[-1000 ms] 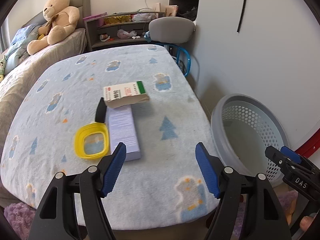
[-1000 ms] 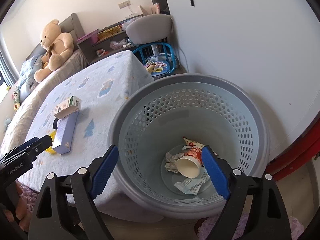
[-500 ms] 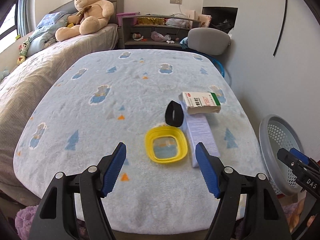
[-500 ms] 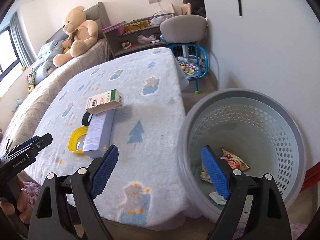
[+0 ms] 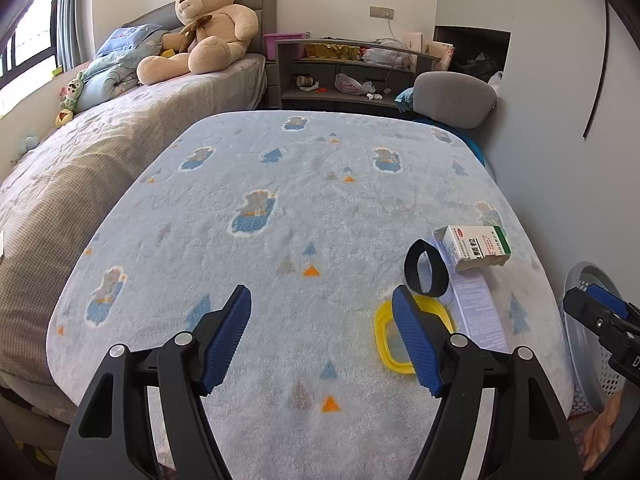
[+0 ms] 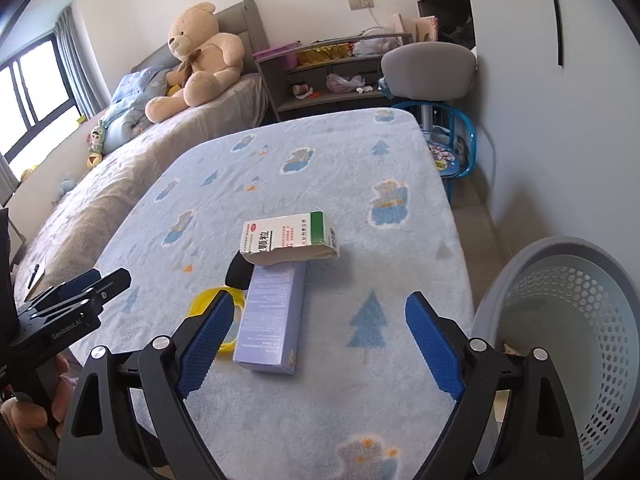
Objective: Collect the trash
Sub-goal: 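Grasp the white medicine box with the right gripper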
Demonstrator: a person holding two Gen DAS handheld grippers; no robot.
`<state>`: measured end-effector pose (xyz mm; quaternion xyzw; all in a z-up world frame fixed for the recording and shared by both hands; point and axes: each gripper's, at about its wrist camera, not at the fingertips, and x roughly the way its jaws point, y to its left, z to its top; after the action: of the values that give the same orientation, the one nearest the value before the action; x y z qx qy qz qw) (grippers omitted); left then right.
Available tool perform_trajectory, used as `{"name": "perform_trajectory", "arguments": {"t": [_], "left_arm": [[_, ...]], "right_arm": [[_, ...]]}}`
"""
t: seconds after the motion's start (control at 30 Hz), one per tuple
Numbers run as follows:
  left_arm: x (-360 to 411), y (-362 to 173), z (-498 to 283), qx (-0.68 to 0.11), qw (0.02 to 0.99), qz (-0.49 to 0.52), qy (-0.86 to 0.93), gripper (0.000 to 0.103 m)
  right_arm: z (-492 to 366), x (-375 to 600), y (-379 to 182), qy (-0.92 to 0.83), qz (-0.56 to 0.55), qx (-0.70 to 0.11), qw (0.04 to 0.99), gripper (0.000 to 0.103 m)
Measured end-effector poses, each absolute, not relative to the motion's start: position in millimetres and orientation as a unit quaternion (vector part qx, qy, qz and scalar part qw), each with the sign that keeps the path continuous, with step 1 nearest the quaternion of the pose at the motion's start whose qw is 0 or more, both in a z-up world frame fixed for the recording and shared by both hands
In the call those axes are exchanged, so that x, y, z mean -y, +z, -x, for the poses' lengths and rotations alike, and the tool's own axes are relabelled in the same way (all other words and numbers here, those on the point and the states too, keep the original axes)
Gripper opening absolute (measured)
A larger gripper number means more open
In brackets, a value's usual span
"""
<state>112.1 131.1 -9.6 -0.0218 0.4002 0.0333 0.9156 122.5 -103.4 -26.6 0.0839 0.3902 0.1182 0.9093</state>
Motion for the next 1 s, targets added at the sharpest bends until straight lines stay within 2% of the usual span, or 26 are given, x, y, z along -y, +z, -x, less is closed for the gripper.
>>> {"name": "perform_trajectory", "arguments": {"t": [0.33,0.4,0.5,1.0], "left_arm": [[-146,-12,-134,-0.403,0.914,0.026,0.042,0.07],[-147,-10,-140,-0.4,0.915,0.026,0.048,0.077],[-148,-8,-149,-0.392,0.918,0.03,0.049,0.077],[-143,-34,-164,-0.412,0.908,0.028,0.069,0.079]], "right_arm": [[-151,87,-26,0.13,-0.072,-0.387,0.91,0.088],[-155,85,-26,0.134,-0.068,-0.383,0.911,0.091],[-162,82,-28,0.138,-0.064,-0.379,0.913,0.094],[-210,62,-54,0.161,-0.054,-0.429,0.887,0.097]]}}
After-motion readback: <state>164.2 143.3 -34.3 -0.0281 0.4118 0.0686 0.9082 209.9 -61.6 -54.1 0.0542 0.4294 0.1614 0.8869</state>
